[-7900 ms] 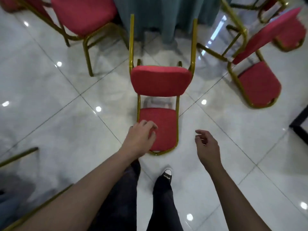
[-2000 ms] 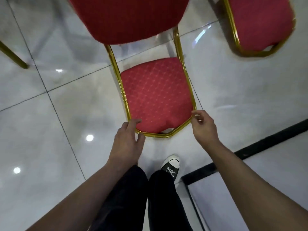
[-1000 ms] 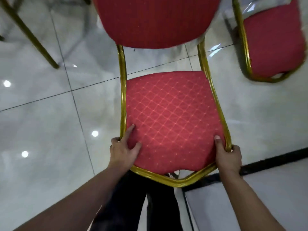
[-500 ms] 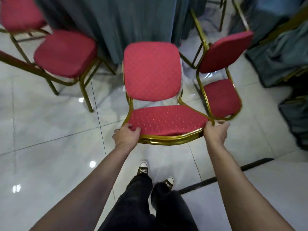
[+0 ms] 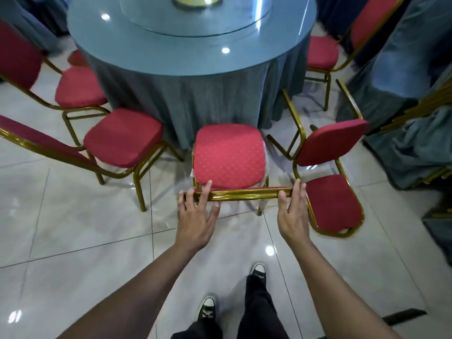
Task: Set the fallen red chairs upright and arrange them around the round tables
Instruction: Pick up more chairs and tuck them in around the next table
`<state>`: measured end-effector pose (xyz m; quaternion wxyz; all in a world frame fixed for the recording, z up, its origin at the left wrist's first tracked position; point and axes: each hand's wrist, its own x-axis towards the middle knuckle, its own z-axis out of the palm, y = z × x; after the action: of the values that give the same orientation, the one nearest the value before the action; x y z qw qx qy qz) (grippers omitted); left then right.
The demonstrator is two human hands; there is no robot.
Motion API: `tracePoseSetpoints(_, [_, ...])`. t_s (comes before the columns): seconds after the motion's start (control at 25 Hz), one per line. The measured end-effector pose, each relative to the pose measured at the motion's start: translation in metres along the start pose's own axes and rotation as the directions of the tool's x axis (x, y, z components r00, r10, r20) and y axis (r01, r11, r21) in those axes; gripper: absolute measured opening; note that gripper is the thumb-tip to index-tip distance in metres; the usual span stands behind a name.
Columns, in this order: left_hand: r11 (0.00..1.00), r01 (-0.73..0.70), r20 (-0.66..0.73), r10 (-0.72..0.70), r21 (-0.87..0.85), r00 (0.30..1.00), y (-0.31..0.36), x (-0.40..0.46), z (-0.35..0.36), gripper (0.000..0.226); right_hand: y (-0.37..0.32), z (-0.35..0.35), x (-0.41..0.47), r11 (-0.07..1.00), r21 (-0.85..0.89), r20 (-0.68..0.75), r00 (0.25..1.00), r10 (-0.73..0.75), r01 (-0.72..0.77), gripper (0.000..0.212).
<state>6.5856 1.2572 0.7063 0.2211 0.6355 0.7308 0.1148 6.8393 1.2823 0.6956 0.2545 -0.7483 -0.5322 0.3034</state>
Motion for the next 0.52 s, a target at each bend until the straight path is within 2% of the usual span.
tracePoseSetpoints(0.2, [0.993, 0.042, -0.131, -0.056, -0.106, 0.99, 0.032, 0.068, -0.016, 0.065, -0.02, -0.011, 0.081, 0.993, -0.063, 0.17, 0.981, -0.089, 0.101, 0.074])
tracePoseSetpoints(0.36, [0.975, 0.158, -0.181, -0.186, -0.159, 0.966, 0.056, 0.127, -0.018, 0.058, -0.046, -0.015, 0.15, 0.983, -0.109, 0.297, 0.949, -0.11, 0.148, 0.077])
tracePoseSetpoints(0.44, [0.957, 0.226, -0.171, -0.257, -0.184, 0.951, 0.053, 0.158, -0.012, 0.067, -0.057, -0.016, 0.185, 0.976, -0.126, 0.341, 0.932, -0.125, 0.177, 0.077])
tracePoseSetpoints(0.52, [0.961, 0.237, -0.123, -0.255, -0.142, 0.959, 0.042, 0.187, -0.007, 0.077, -0.067, -0.017, 0.216, 0.977, -0.131, 0.378, 0.92, -0.105, 0.166, 0.077])
